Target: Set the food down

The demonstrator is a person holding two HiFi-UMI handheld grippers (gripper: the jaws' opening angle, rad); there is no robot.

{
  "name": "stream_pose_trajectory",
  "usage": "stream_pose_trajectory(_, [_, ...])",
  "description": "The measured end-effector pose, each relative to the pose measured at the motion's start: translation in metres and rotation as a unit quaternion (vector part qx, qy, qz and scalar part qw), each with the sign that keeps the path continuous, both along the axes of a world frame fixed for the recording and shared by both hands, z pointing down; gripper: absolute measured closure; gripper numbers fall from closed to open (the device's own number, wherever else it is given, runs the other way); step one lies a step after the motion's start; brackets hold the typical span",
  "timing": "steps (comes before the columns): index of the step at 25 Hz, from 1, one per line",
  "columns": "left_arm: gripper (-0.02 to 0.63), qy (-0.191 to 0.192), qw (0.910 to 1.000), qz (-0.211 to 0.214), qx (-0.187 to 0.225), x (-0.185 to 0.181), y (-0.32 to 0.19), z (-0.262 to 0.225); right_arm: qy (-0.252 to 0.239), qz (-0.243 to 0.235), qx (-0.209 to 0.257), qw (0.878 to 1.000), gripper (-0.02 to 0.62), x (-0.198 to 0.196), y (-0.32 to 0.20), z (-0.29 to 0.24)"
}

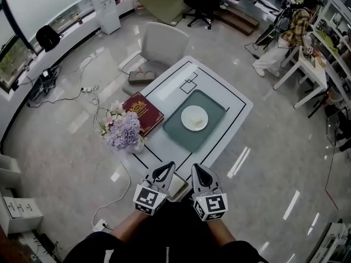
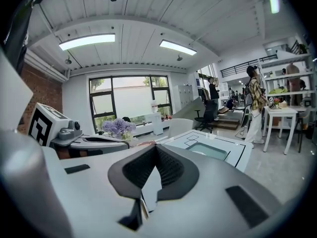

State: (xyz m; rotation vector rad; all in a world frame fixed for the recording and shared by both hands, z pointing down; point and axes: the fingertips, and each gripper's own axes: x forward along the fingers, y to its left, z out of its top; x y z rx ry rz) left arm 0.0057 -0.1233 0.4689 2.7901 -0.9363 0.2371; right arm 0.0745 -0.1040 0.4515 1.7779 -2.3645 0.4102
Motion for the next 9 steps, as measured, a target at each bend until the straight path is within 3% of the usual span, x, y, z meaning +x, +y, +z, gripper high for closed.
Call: stream_pose_trajectory(9, [0.6, 0.005, 1.0, -0.002, 0.002, -0.0006, 0.0006, -0.0017, 0.006, -0.008, 0.001, 1.0, 0.586, -0.003, 0.0025, -0.0023])
